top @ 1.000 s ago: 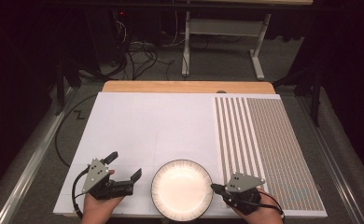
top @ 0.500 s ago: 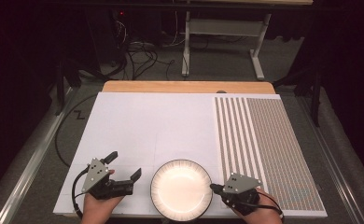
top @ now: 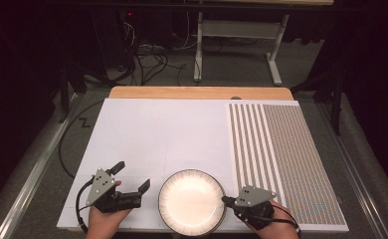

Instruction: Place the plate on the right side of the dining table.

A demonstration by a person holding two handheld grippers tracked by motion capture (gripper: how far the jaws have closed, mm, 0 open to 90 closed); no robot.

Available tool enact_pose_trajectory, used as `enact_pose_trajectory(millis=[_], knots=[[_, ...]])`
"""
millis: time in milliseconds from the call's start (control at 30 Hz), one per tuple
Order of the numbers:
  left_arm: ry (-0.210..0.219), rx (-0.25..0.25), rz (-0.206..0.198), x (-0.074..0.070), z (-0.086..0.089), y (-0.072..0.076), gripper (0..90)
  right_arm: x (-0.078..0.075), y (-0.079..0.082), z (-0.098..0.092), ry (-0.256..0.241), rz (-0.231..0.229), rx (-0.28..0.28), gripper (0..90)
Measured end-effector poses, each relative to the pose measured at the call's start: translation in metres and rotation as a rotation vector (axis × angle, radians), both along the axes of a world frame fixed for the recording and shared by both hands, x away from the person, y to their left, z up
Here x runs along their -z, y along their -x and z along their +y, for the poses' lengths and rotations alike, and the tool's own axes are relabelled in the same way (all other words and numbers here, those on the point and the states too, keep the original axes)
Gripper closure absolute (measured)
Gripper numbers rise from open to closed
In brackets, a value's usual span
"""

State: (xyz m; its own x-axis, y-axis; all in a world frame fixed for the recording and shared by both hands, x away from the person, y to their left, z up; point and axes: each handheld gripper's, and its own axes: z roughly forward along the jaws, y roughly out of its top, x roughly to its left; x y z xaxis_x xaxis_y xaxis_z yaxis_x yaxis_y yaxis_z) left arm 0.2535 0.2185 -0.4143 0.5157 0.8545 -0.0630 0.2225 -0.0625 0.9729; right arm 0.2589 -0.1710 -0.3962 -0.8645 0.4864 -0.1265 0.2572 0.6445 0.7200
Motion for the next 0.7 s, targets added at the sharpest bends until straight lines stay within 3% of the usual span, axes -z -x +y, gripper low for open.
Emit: enact_pose_trajectory(millis=[700], knots=[[0.014, -0.009, -0.006, -0.002, 0.003, 0.001, 0.6, 0.004, 0.000, 0.015, -0.018, 0.035, -0.033, 90.0]])
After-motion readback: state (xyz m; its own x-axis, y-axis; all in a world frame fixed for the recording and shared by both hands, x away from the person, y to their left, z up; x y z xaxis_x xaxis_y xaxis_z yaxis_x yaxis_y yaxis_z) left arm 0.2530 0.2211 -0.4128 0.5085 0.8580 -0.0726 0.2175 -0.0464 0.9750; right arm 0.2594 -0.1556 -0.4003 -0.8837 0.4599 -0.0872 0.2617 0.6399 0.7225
